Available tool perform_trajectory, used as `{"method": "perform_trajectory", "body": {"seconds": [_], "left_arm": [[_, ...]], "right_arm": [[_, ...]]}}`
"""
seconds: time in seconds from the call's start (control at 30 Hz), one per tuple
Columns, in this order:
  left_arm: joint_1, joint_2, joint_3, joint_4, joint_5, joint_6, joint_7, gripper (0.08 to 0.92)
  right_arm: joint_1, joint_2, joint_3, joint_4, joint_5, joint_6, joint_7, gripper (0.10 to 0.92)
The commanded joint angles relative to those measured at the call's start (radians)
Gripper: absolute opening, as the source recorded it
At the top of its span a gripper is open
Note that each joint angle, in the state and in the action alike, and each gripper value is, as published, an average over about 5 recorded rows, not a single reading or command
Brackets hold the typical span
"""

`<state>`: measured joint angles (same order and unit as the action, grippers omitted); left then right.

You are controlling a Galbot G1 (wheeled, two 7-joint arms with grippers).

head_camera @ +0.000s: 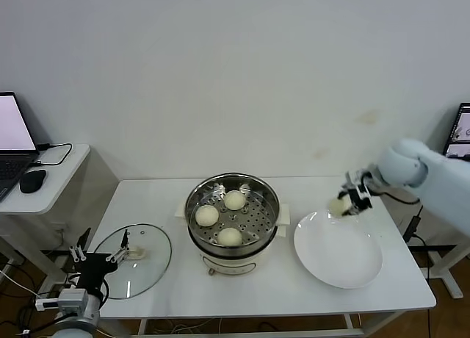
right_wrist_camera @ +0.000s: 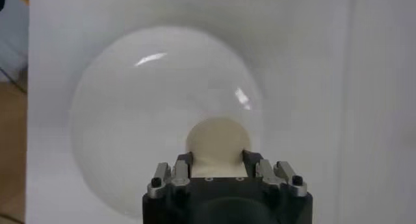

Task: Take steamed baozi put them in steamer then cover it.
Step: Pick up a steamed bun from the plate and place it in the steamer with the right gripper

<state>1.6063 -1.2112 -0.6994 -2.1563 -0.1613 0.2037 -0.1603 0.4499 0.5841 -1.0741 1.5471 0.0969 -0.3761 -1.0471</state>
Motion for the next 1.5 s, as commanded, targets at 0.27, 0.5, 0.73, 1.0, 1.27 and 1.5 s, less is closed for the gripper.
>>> {"method": "perform_trajectory", "body": {"seconds": [0.27,0.5,0.73,1.0,1.27,1.5], "left_arm": [[-0.007,-0.015,-0.022,0.002,-0.006,-0.004,-0.001,0.823],[-0.004,-0.022,-0.038,-0.002,-0.009,-0.008,-0.001,0.823],[-0.001,-0.021,-0.047,-0.015,-0.014,-0.009,-0.001,0.823],[-0.001,-0.021,-0.047,-0.017,-0.014,-0.009,-0.001,0.823],[-0.003,-0.026,-0.043,-0.016,-0.013,-0.009,-0.001,0.823],[-0.005,-0.029,-0.042,-0.013,-0.013,-0.01,-0.001,0.823]], "right_arm": [[0.248,0.379,-0.222,0.035,0.445,-0.267,0.179,0.518],[0.11,0.489,-0.204,-0.058,0.429,-0.316,0.228,0.517],[0.038,0.525,-0.195,-0.112,0.414,-0.35,0.265,0.517],[-0.002,0.515,-0.192,-0.138,0.36,-0.35,0.275,0.518],[-0.023,0.508,-0.176,-0.144,0.309,-0.349,0.272,0.517],[-0.022,0.494,-0.162,-0.131,0.292,-0.35,0.274,0.538]]}}
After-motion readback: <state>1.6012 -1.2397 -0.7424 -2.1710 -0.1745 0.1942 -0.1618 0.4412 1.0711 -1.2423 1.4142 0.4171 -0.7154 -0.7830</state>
